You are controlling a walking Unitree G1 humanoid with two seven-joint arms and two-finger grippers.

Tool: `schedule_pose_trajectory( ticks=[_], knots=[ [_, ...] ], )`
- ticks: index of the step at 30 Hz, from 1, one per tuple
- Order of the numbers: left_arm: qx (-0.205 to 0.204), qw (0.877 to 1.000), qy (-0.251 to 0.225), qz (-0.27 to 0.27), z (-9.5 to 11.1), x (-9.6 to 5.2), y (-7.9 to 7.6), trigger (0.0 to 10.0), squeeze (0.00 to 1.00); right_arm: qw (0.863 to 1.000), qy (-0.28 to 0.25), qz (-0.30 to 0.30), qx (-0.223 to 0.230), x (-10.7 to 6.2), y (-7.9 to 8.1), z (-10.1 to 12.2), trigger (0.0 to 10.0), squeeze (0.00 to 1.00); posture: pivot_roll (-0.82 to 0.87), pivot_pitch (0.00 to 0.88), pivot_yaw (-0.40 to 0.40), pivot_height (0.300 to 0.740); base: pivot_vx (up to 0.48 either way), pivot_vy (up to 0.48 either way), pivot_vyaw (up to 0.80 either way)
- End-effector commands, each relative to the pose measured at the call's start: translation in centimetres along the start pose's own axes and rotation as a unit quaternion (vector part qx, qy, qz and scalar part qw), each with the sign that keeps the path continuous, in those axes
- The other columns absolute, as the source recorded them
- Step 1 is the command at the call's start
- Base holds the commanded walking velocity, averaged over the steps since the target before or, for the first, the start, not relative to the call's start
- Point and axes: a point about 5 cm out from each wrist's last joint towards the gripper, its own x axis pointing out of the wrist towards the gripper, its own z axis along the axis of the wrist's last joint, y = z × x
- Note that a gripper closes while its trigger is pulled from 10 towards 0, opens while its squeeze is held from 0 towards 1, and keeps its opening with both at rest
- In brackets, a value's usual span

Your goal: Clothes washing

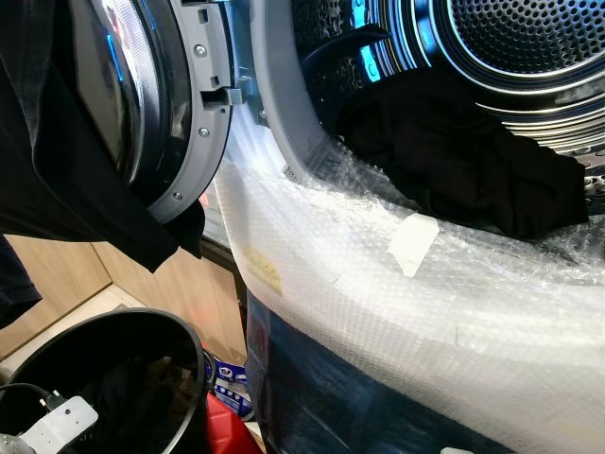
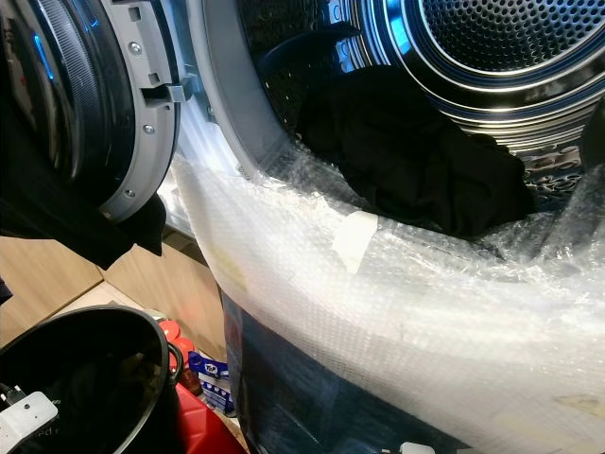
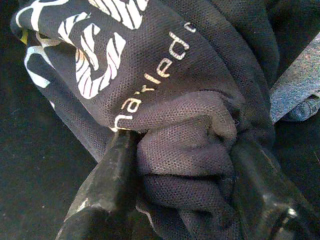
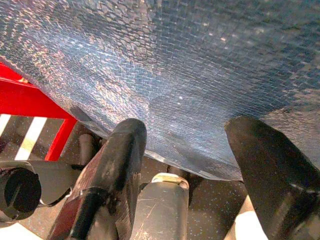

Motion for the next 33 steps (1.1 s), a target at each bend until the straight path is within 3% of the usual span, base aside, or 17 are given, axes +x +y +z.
schedule_pose_trajectory(
  ticks=[1,13,21,23,27,28,29,33],
  knots=[
    [0.009,0.999,0.03,0.016,-1.0,-0.3,0.7,0.0,0.0,1.0,0.002,-0.002,-0.002,0.0,-0.1,0.0,10.0,0.0,0.06,0.0,0.007,0.74,0.0,0.0,0.0],
    [0.018,1.0,0.012,0.019,-0.2,-0.6,0.4,0.0,0.0,1.0,-0.002,-0.004,-0.002,0.0,-0.3,0.3,10.0,0.0,0.06,0.0,-0.002,0.74,0.0,0.0,0.0],
    [0.062,0.995,0.008,0.079,0.7,-1.9,1.9,0.0,0.0,1.0,0.001,-0.003,-0.001,0.0,-0.3,0.2,10.0,0.0,0.07,0.01,-0.018,0.74,0.0,0.0,0.0],
    [0.052,0.994,-0.022,0.089,1.9,-2.8,2.2,0.0,0.0,1.0,-0.002,-0.003,0.001,0.0,-0.3,0.4,10.0,0.0,0.07,0.006,-0.019,0.74,0.0,0.0,0.0],
    [-0.009,0.991,-0.114,0.066,5.2,-4.8,2.2,0.0,0.0,1.0,-0.006,-0.005,0.004,0.1,-0.4,0.7,10.0,0.0,0.07,0.0,-0.028,0.74,0.0,0.0,0.0],
    [-0.04,0.982,-0.178,0.038,7.3,-6.1,2.0,0.0,0.0,1.0,-0.006,-0.005,0.002,0.1,-0.4,0.7,10.0,0.0,0.07,0.0,-0.03,0.74,0.0,0.0,0.0],
    [-0.049,0.977,-0.205,0.026,8.2,-6.7,1.9,0.0,0.0,1.0,-0.007,-0.005,0.002,0.1,-0.5,0.8,10.0,0.0,0.07,0.0,-0.03,0.74,0.0,0.0,0.0],
    [-0.061,0.963,-0.264,-0.004,10.2,-8.0,1.6,0.0,0.0,1.0,-0.009,-0.007,0.004,0.1,-0.7,0.9,10.0,0.0,0.06,0.0,-0.029,0.74,0.0,0.0,0.0]
  ],
)
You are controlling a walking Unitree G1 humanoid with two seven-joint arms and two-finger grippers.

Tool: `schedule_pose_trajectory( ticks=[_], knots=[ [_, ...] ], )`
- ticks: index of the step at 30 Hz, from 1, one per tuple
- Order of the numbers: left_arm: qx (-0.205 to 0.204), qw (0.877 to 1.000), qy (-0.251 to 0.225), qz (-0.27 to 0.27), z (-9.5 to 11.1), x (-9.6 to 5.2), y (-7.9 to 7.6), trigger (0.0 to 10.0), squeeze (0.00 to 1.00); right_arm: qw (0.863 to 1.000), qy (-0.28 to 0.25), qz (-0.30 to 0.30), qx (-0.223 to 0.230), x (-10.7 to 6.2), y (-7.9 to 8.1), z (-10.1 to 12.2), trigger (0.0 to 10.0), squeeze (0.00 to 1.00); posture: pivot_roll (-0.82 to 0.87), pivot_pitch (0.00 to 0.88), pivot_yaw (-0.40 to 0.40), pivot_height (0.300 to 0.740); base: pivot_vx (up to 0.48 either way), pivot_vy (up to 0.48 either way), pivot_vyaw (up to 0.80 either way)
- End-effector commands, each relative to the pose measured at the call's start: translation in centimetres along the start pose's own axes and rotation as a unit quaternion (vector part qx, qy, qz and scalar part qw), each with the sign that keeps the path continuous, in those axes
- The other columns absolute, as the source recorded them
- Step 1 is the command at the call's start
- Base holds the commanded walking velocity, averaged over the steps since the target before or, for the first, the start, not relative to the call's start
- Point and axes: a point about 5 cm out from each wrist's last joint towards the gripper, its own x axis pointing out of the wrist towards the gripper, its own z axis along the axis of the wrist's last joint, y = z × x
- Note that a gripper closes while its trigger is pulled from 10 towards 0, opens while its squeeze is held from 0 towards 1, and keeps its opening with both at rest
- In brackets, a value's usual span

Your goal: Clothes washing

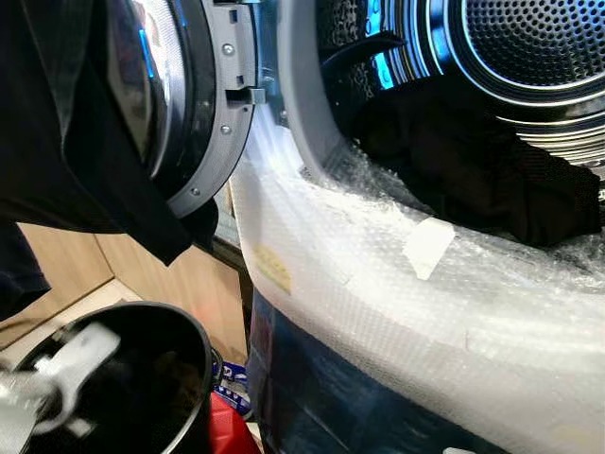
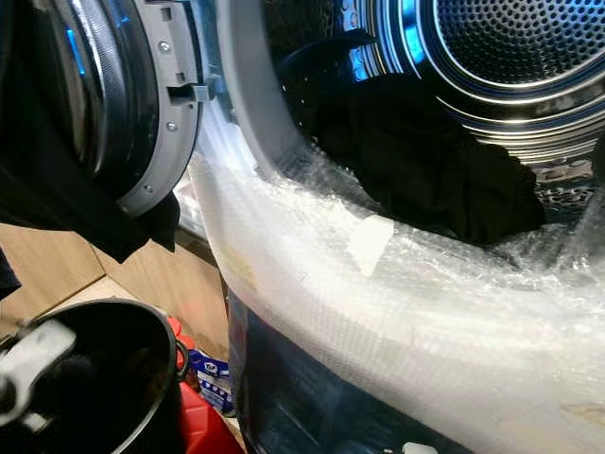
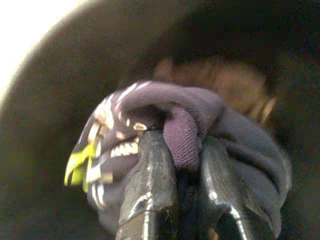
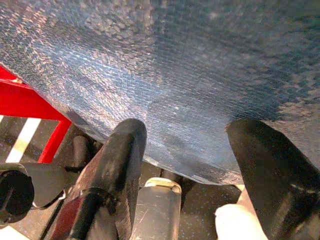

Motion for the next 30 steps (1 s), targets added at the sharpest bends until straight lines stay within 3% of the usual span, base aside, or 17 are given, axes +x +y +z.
schedule_pose_trajectory(
  ticks=[1,3,5,7,8,9,10,14,15,16,18,20,21,22,28,29,30],
  knots=[
    [-0.013,1.0,-0.023,-0.003,0.9,-0.4,0.2,0.0,0.0,1.0,-0.007,-0.006,0.003,0.0,-0.4,0.6,10.0,0.0,0.06,0.0,-0.029,0.74,0.0,0.0,0.0],
    [-0.016,0.999,-0.044,-0.011,1.7,-0.5,0.0,0.0,0.0,1.0,-0.007,-0.007,0.003,0.0,-0.5,0.6,10.0,0.0,0.06,0.0,-0.029,0.74,0.0,0.0,0.0],
    [-0.012,0.991,-0.117,-0.058,4.7,-1.3,-1.2,0.0,0.0,1.0,-0.009,-0.007,0.004,0.0,-0.5,0.6,10.0,0.0,0.06,0.008,-0.031,0.74,0.0,0.0,0.0],
    [-0.012,0.991,-0.117,-0.058,4.7,-1.3,-1.2,0.0,0.0,1.0,-0.009,-0.007,0.004,0.0,-0.5,0.6,10.0,0.0,0.06,0.008,-0.031,0.74,0.0,0.0,0.0],
    [-0.009,0.98,-0.171,-0.098,6.2,-1.9,-2.0,0.0,0.0,1.0,-0.011,-0.008,0.003,0.0,-0.5,0.7,10.0,0.0,0.06,0.014,-0.032,0.74,0.0,0.0,0.0],
    [0.017,0.953,-0.253,-0.164,7.6,-2.9,-3.1,0.0,0.0,1.0,-0.014,-0.009,0.006,0.1,-0.4,0.8,10.0,0.0,0.06,0.014,-0.031,0.74,0.0,0.0,0.0],
    [0.031,0.942,-0.277,-0.187,8.0,-3.3,-3.6,0.0,0.0,1.0,-0.015,-0.009,0.007,0.1,-0.3,0.8,10.0,0.0,0.05,0.02,-0.032,0.74,0.0,0.0,0.0],
    [0.037,0.93,-0.271,-0.243,8.6,-3.7,-5.0,0.0,0.0,1.0,-0.017,-0.003,0.005,0.1,-0.2,1.0,10.0,0.0,0.05,0.027,-0.032,0.74,0.0,0.0,0.0],
    [0.049,0.906,-0.282,-0.312,9.6,-4.2,-6.9,0.0,0.0,1.0,-0.02,-0.005,0.003,0.1,-0.2,1.1,10.0,0.0,0.05,0.026,-0.029,0.74,0.0,0.0,0.0],
    [0.055,0.896,-0.285,-0.337,9.9,-4.4,-7.6,0.0,0.0,1.0,-0.022,-0.007,0.002,0.1,-0.2,1.1,10.0,0.0,0.05,0.027,-0.028,0.74,0.0,0.0,0.0],
    [0.072,0.884,-0.284,-0.365,10.3,-4.4,-8.5,0.0,0.0,1.0,-0.024,-0.01,0.004,0.1,-0.2,1.1,10.0,0.0,0.05,0.026,-0.026,0.74,0.0,0.0,0.0],
    [0.085,0.879,-0.276,-0.379,10.4,-4.3,-8.9,0.0,0.0,1.0,-0.022,-0.009,0.005,0.1,-0.1,1.0,10.0,0.0,0.05,0.021,-0.022,0.74,0.0,0.0,0.0],
    [0.095,0.866,-0.286,-0.399,11.0,-4.0,-9.4,0.0,0.0,1.0,-0.02,-0.008,0.005,0.1,0.0,0.9,10.0,0.0,0.04,0.021,-0.018,0.74,0.0,0.0,0.0],
    [0.095,0.866,-0.286,-0.399,11.0,-4.0,-9.4,0.0,0.0,1.0,-0.02,-0.008,0.005,0.1,0.0,0.9,10.0,0.0,0.04,0.021,-0.018,0.74,0.0,0.0,0.0],
    [0.113,0.803,-0.299,-0.503,13.2,-3.0,-11.7,0.0,0.0,1.0,-0.021,-0.006,0.009,0.2,0.3,0.9,10.0,0.0,0.02,0.024,0.011,0.74,0.0,0.0,0.0],
    [0.113,0.803,-0.299,-0.503,13.2,-3.0,-11.7,0.0,0.0,1.0,-0.021,-0.006,0.009,0.2,0.3,0.9,10.0,0.0,0.02,0.024,0.011,0.74,0.0,0.0,0.0],
    [0.121,0.79,-0.301,-0.52,13.7,-2.8,-12.3,0.0,0.0,1.0,-0.023,-0.008,0.013,0.2,0.3,0.9,10.0,0.0,0.02,0.026,0.015,0.74,0.0,0.0,0.0]
  ],
)
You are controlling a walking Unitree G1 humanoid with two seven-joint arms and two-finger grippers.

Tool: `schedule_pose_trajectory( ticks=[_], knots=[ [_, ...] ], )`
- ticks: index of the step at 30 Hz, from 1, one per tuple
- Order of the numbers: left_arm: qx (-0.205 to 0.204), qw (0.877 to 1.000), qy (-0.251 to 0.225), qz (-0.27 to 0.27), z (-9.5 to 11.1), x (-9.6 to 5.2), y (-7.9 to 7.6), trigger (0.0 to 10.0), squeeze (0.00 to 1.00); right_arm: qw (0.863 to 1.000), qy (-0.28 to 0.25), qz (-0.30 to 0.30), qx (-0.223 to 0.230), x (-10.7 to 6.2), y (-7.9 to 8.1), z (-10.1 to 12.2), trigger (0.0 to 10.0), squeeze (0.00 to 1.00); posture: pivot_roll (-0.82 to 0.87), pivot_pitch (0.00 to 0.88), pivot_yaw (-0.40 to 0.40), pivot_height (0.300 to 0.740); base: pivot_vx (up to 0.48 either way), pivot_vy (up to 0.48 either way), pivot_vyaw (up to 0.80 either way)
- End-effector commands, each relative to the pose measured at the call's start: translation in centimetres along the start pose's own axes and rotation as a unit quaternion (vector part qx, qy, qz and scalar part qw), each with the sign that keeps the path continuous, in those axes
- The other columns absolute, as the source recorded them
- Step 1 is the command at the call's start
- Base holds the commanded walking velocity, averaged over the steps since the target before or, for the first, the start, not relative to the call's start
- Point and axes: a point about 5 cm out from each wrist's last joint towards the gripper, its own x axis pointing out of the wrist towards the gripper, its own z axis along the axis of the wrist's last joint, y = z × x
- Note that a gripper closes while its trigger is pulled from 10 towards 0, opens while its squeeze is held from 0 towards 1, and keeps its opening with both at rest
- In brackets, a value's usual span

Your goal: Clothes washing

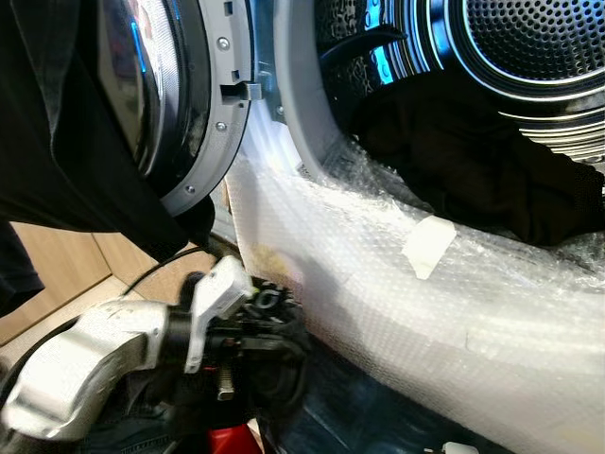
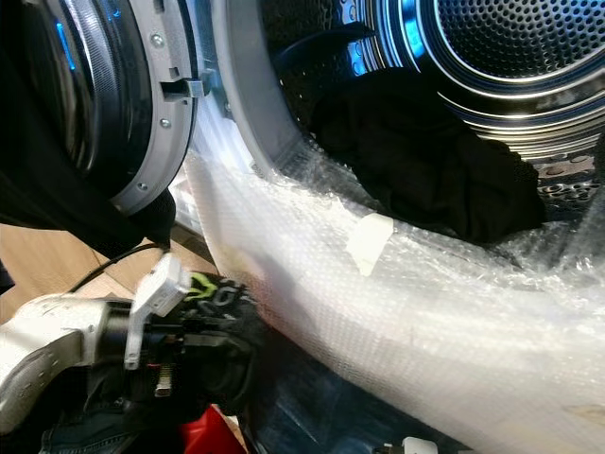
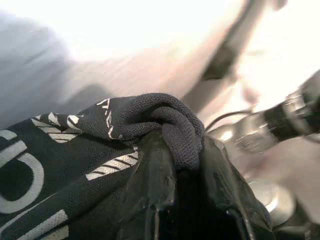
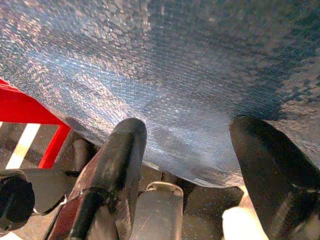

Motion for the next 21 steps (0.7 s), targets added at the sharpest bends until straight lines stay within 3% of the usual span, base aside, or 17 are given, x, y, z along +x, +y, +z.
schedule_pose_trajectory(
  ticks=[1,2,5,11,13,15,17,19,21],
  knots=[
    [0.021,0.998,-0.009,-0.06,0.8,1.5,-0.4,0.0,0.0,1.0,-0.01,-0.003,0.01,0.0,0.1,0.2,10.0,0.0,0.01,0.033,0.021,0.74,0.0,0.0,0.0],
    [0.021,0.998,-0.009,-0.06,0.8,1.5,-0.4,0.0,0.0,1.0,-0.01,-0.003,0.01,0.0,0.1,0.2,10.0,0.0,0.01,0.033,0.021,0.74,0.0,0.0,0.0],
    [0.024,0.994,0.003,-0.111,0.6,3.3,-0.6,0.0,0.0,1.0,-0.01,-0.004,0.015,-0.1,0.1,-0.1,10.0,0.0,-0.01,0.067,0.03,0.74,0.0,0.0,0.0],
    [0.001,0.995,0.04,-0.087,-1.8,2.4,-0.8,0.0,0.0,1.0,-0.01,-0.001,-0.008,-0.3,-0.6,-0.5,10.0,0.0,-0.02,0.088,0.032,0.74,0.0,0.0,0.0],
    [-0.03,0.996,0.055,-0.065,-3.4,1.2,-1.3,0.0,0.0,0.996,-0.016,0.053,-0.075,-0.5,-0.2,-0.5,10.0,0.0,-0.02,0.096,0.035,0.74,0.0,0.0,0.0],
    [-0.041,0.996,0.061,-0.05,-4.0,0.7,-1.2,0.0,0.0,0.99,-0.016,0.085,-0.108,-0.6,-0.1,-0.6,10.0,0.0,-0.03,0.102,0.034,0.74,0.0,0.0,0.0],
    [-0.047,0.996,0.065,-0.024,-4.5,0.2,-0.9,0.0,0.0,0.973,-0.004,0.137,-0.184,-0.8,-0.1,-0.6,10.0,0.0,-0.02,0.107,0.021,0.74,0.0,0.0,0.0],
    [-0.047,0.997,0.062,-0.02,-4.5,0.1,-0.8,0.0,0.0,0.967,0.0,0.15,-0.206,-0.9,-0.1,-0.7,10.0,0.0,-0.02,0.107,0.019,0.74,0.0,0.0,0.0],
    [-0.05,0.997,0.061,0.005,-4.7,0.0,-0.4,0.0,0.0,0.945,-0.005,0.211,-0.249,-1.2,0.5,-0.6,10.0,0.0,-0.02,0.106,0.016,0.74,0.0,0.0,0.0]
  ],
)
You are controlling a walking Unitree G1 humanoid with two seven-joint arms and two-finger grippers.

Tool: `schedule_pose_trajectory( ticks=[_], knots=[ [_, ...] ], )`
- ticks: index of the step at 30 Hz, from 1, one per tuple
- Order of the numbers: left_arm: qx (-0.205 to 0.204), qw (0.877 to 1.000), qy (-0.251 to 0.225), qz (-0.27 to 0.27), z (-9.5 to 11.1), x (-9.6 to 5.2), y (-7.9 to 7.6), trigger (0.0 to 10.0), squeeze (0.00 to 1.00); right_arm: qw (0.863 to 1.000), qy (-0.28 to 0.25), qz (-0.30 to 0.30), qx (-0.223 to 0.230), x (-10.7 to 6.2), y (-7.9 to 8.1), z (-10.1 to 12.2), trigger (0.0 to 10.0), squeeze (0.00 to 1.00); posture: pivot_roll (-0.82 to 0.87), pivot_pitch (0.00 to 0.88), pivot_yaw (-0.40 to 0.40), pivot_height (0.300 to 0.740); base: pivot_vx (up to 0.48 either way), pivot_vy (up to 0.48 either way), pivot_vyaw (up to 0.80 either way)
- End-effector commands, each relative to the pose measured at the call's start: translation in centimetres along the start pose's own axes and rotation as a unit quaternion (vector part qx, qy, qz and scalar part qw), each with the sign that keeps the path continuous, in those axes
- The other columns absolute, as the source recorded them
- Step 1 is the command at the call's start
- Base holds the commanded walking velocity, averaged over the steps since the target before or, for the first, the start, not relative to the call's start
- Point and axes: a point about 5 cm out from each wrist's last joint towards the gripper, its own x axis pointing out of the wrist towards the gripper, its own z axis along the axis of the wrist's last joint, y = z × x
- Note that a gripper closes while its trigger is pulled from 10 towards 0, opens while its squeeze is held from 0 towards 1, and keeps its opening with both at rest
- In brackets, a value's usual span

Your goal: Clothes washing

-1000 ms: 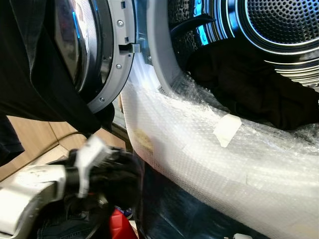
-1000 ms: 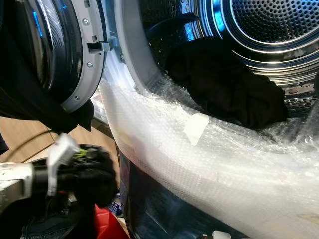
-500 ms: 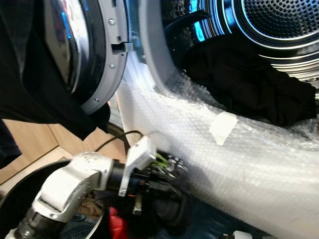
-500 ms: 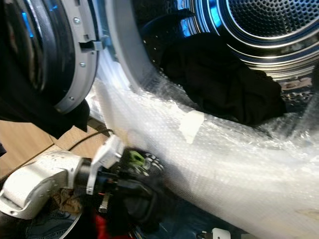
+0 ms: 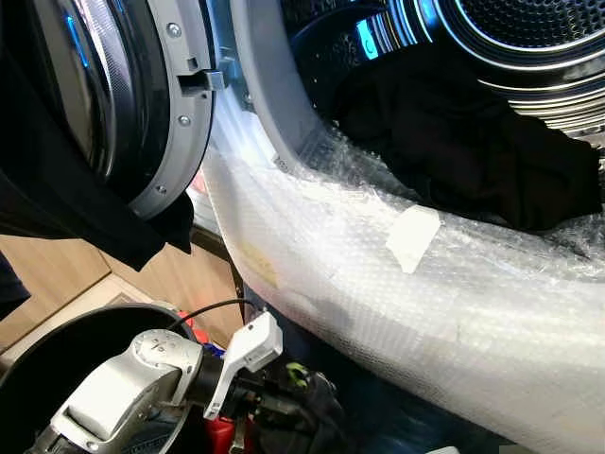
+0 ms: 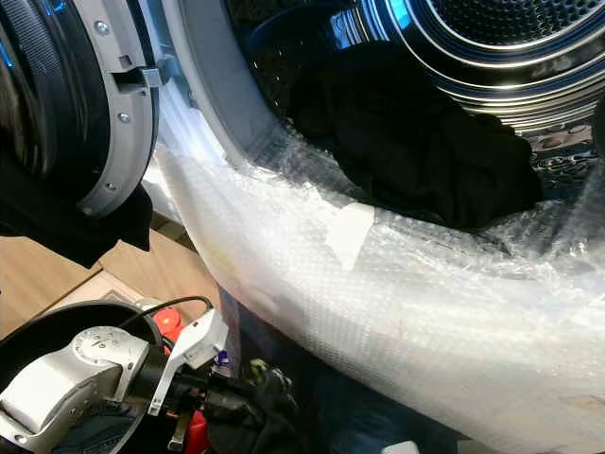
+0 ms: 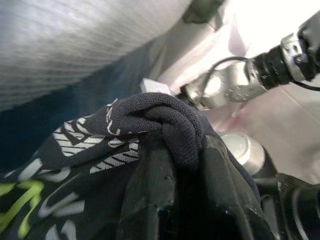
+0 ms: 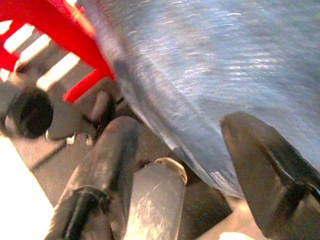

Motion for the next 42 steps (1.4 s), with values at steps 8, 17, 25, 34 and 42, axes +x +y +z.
schedule_pose_trajectory(
  ticks=[8,17,25,34,42],
  knots=[
    [-0.014,0.998,0.019,0.053,-1.6,-0.8,0.7,0.0,0.0,0.965,-0.063,0.225,-0.122,-2.1,1.2,1.4,10.0,0.0,-0.03,0.093,0.021,0.74,0.0,0.0,0.0],
    [-0.032,0.997,0.031,0.066,-2.5,-0.3,1.1,0.0,0.0,0.929,-0.129,0.311,-0.152,-6.5,0.5,4.6,10.0,0.17,-0.03,0.07,0.038,0.74,0.0,0.0,0.0],
    [-0.035,0.998,0.031,0.048,-2.5,0.8,0.3,0.0,0.0,0.909,-0.219,0.331,-0.128,-10.6,0.6,8.1,10.0,1.0,-0.03,0.07,0.047,0.74,0.0,0.0,0.0],
    [-0.03,0.999,0.008,0.04,-1.9,4.0,0.3,0.0,0.0,0.898,-0.171,0.373,-0.16,-12.1,2.5,7.9,10.0,1.0,-0.05,0.058,0.037,0.74,0.0,0.0,0.0],
    [-0.038,0.999,-0.016,0.003,-1.2,5.6,-1.0,0.0,0.0,0.919,-0.196,0.315,-0.134,-10.3,3.9,8.6,10.0,1.0,-0.06,0.0,0.035,0.74,0.0,0.0,0.0]
  ],
)
